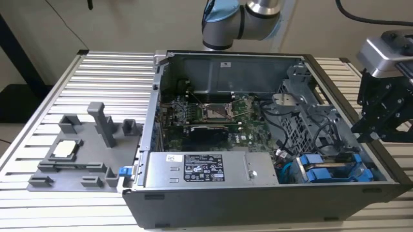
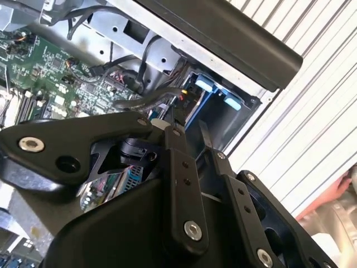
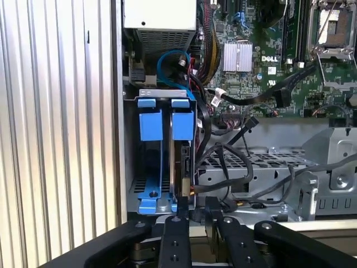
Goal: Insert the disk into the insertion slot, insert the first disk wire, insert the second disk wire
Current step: 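Insert the first disk wire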
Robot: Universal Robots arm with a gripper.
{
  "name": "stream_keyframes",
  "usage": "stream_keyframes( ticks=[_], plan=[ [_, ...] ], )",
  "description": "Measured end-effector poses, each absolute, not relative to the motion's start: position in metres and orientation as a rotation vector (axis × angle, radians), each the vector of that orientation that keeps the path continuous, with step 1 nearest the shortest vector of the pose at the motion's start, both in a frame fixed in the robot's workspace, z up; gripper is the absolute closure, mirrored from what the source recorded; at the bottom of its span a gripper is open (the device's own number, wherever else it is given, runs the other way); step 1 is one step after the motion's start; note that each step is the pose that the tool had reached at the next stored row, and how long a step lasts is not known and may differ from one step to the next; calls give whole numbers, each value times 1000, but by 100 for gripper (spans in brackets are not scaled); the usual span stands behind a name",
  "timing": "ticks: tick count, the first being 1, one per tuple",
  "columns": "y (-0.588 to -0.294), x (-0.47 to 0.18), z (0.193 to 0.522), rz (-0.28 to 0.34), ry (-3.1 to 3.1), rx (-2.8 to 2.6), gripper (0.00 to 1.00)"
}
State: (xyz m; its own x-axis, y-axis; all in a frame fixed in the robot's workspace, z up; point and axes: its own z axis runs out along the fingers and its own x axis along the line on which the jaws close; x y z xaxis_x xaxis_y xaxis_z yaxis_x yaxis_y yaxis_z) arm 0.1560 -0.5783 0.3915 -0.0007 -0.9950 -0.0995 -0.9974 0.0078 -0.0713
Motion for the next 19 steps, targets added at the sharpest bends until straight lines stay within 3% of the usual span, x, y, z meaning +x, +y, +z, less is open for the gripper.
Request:
stream_keyframes(
  ticks=[12, 19],
  plan=[
    [-558, 155, 391, 40, 2145, -2129, 73],
    [-556, 153, 391, 134, 2132, -2109, 73]
  ],
)
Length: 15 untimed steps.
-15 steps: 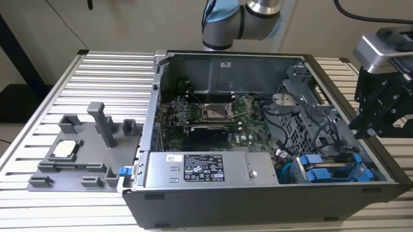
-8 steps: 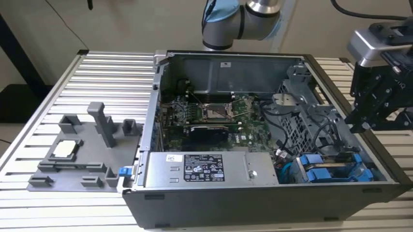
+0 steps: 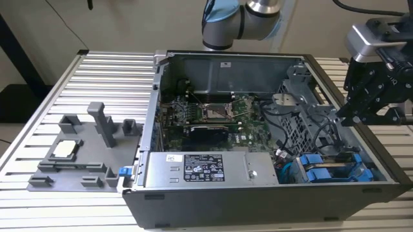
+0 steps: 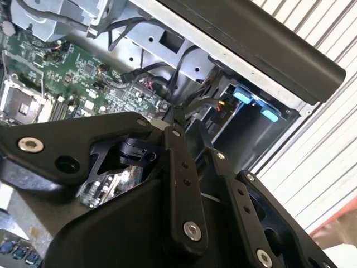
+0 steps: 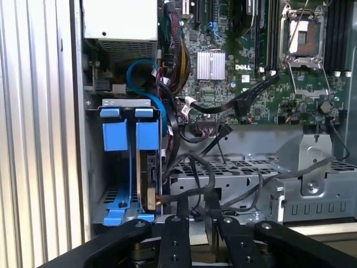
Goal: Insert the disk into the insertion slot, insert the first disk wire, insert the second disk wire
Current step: 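Insert the first disk wire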
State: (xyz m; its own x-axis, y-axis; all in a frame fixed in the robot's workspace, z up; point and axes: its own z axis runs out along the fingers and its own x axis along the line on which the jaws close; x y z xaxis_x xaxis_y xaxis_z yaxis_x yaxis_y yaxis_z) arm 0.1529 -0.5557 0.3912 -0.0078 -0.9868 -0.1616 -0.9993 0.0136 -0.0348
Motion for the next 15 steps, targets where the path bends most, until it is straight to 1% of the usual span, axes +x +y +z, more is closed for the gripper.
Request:
stream_keyframes(
  ticks=[3, 15],
  plan=[
    [-554, 150, 391, 160, 2125, -2100, 73],
    [-542, 129, 389, 161, 2098, -2125, 73]
  ],
)
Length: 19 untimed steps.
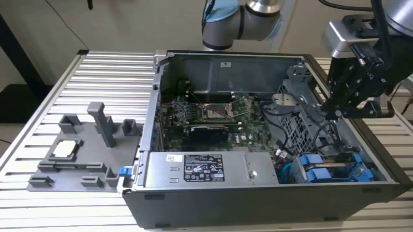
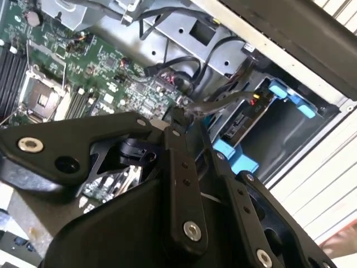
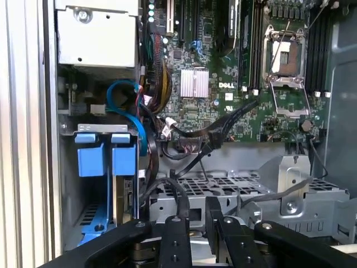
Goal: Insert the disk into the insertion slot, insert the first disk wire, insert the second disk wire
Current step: 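Insert the first disk wire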
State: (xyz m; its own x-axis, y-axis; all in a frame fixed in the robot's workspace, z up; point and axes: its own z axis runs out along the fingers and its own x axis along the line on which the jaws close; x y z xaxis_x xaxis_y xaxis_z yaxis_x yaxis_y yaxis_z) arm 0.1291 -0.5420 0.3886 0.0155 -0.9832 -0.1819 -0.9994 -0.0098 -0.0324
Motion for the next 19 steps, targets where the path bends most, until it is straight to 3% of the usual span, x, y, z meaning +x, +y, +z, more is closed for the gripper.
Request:
stream_keyframes(
  ticks=[19],
  plan=[
    [-533, 92, 383, 182, 2038, -2162, 73]
  ],
)
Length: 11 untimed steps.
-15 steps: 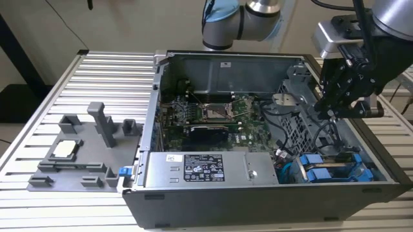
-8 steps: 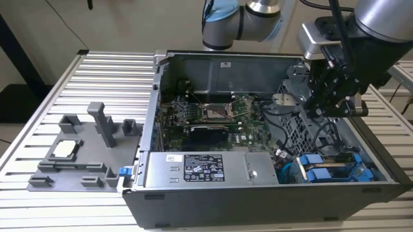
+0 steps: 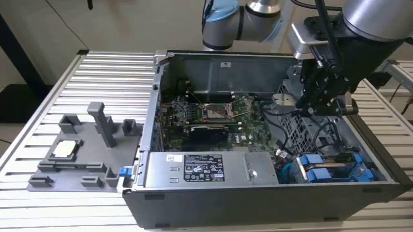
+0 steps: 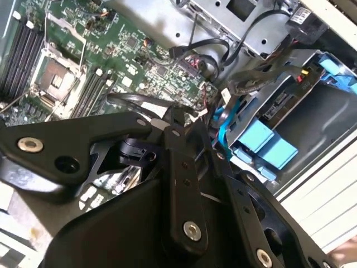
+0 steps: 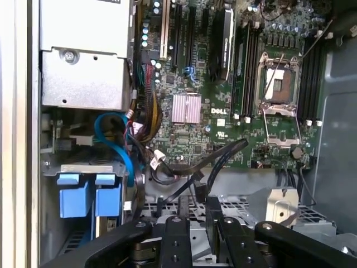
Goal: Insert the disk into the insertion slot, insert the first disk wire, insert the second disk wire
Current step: 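Insert the first disk wire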
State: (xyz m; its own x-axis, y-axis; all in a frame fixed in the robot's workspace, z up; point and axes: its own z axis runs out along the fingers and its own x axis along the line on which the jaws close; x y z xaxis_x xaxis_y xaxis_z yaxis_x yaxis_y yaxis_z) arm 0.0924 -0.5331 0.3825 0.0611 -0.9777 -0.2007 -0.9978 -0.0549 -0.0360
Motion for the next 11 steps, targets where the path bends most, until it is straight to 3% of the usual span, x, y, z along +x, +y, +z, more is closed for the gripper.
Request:
stream_keyframes(
  ticks=[11],
  plan=[
    [-530, 80, 377, 178, 1988, -2204, 73]
  ],
)
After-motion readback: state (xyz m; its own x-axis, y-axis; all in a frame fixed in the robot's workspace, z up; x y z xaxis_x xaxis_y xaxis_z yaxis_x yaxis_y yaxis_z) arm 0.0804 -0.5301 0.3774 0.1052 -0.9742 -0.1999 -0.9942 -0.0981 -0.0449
